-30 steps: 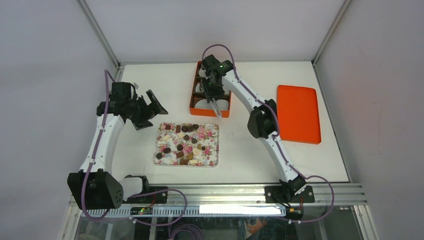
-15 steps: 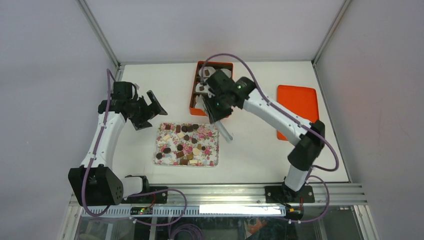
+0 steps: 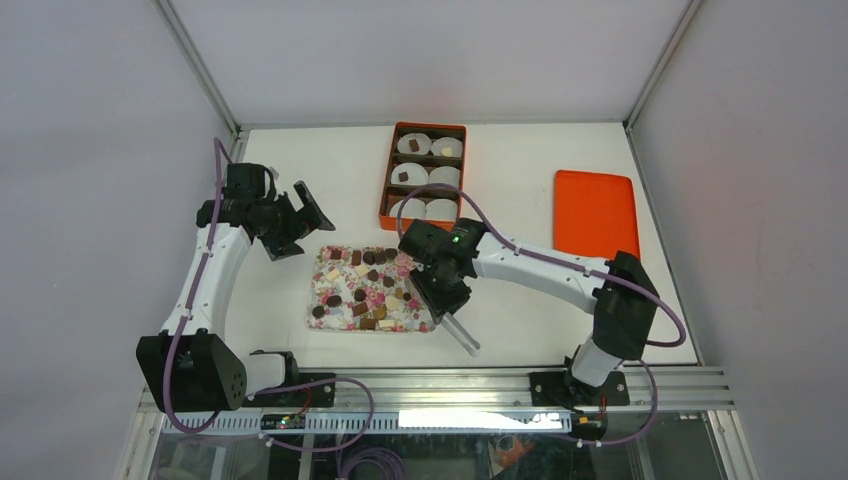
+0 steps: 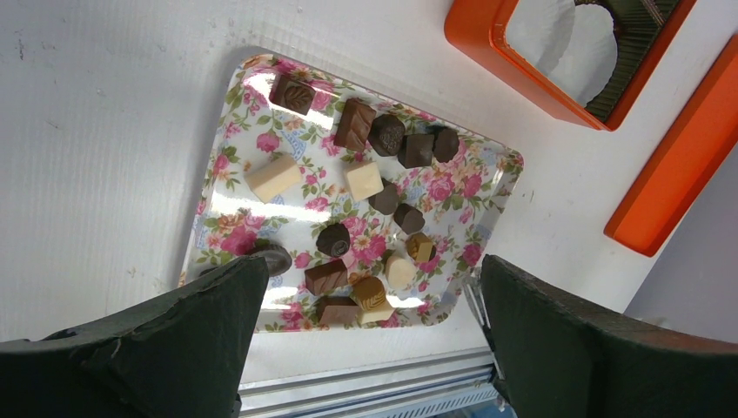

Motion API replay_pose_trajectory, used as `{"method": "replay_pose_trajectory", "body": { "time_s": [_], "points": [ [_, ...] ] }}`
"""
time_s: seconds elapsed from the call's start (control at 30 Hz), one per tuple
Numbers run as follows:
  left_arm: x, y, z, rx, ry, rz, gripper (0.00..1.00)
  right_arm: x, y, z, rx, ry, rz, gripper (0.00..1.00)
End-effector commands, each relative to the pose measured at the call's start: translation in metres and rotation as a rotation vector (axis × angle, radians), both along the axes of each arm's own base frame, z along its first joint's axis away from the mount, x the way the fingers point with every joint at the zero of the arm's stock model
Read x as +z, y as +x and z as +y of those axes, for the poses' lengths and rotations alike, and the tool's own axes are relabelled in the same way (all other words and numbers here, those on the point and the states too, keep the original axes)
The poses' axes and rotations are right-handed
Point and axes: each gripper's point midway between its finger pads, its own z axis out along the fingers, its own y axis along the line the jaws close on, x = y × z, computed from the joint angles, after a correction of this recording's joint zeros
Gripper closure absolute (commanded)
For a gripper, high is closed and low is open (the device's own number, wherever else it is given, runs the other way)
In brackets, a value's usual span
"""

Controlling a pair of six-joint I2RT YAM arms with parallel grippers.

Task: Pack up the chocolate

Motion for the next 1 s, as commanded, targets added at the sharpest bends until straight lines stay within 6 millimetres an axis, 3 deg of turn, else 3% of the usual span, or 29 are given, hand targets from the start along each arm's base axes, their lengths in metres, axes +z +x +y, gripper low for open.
{"method": "replay_pose_trajectory", "body": {
  "time_s": [0.0, 0.27, 0.53, 0.77, 0.97],
  "points": [
    [0.017, 0.006, 0.002, 0.014, -0.009, -0.069, 0.01, -0.002, -0.013, 0.011, 0.027, 0.009, 0.002, 0.65],
    [0.015, 0.006, 0.002, 0.010, -0.009, -0.067, 0.01, -0.016, -0.025, 0.016, 0.083, -0.053, 0.021, 0.63],
    [0.014, 0.008, 0.002, 0.010, -0.011, -0.067, 0.01, -0.024, -0.023, 0.018, 0.096, -0.085, 0.018, 0.63],
    [0.016, 0.008, 0.002, 0.013, -0.010, -0.073, 0.01, -0.034, -0.014, 0.022, 0.118, -0.116, -0.001, 0.63],
    [0.018, 0.005, 0.002, 0.014, -0.008, -0.081, 0.01, -0.033, 0.012, 0.020, 0.094, -0.139, -0.050, 0.63]
  ]
}}
